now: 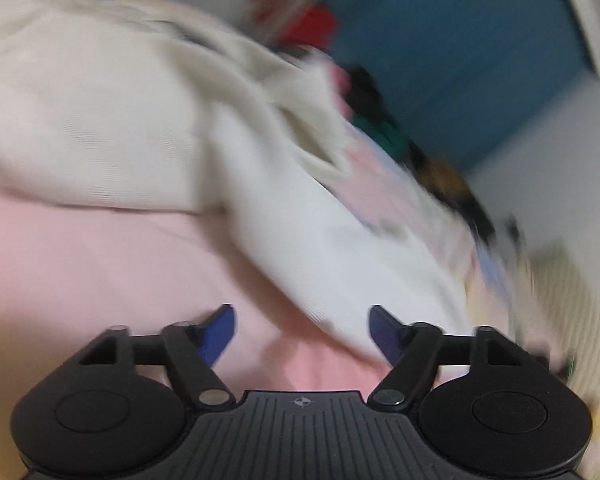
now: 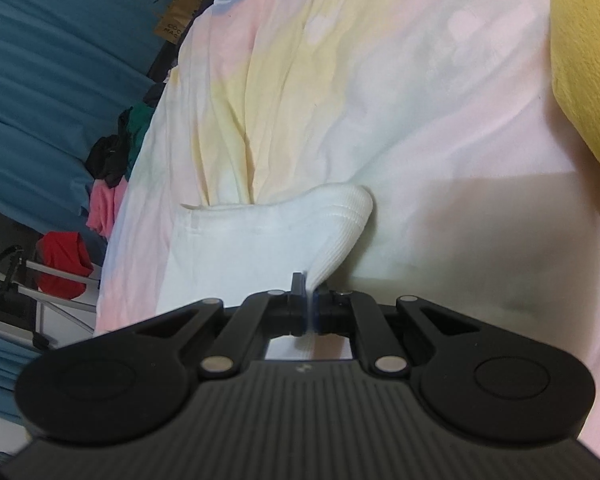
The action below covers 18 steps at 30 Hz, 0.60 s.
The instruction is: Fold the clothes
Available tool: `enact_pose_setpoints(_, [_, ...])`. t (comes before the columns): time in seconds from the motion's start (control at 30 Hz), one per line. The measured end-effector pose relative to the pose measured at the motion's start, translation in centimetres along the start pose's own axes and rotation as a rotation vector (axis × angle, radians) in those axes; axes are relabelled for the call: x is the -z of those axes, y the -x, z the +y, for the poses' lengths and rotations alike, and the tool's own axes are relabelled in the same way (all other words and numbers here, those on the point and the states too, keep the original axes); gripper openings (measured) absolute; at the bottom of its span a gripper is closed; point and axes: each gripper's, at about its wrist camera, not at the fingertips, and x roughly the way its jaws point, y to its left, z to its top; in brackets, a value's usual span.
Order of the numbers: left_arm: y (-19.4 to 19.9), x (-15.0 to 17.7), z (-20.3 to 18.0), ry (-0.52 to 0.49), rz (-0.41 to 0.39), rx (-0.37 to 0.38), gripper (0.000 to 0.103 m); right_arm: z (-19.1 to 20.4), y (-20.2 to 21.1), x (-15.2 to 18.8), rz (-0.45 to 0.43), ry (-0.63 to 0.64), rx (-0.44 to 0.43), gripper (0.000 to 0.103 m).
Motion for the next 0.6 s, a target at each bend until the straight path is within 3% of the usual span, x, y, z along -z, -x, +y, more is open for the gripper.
enact_pose_setpoints(0.13, [1.3, -1.6, 6.2, 0.36, -0.145, -0.012, 0.079, 0.2, -0.1, 0.0, -0.013, 0.013, 0.012, 0.007])
enact_pose_setpoints(0.27, [2.5, -2.2, 12.0, 0.68, -0.31, 0.033, 0.062, -0.1, -0.5, 0.0, -0.015, -0.007, 0.025, 0.007])
enact_pose_setpoints(0.33, [3.4, -3.1, 12.2, 0.672, -0.332, 0.004, 0.055, -0.3, -0.7, 0.0, -0.015, -0.025, 0.029, 0.007])
enact_pose_setpoints(0.47, [5.1, -5.0, 12.5, 0.655, -0.374, -0.055, 0.026, -0.2, -1.8, -0.4, -0.018, -0.02, 0.028, 0.007])
enact_pose_setpoints(0.6, [6.9, -7.0, 12.9, 0.637, -0.417, -0.113, 0.011, 0.0, -1.6, -0.7, -0.055, 0.007, 0.023, 0.006])
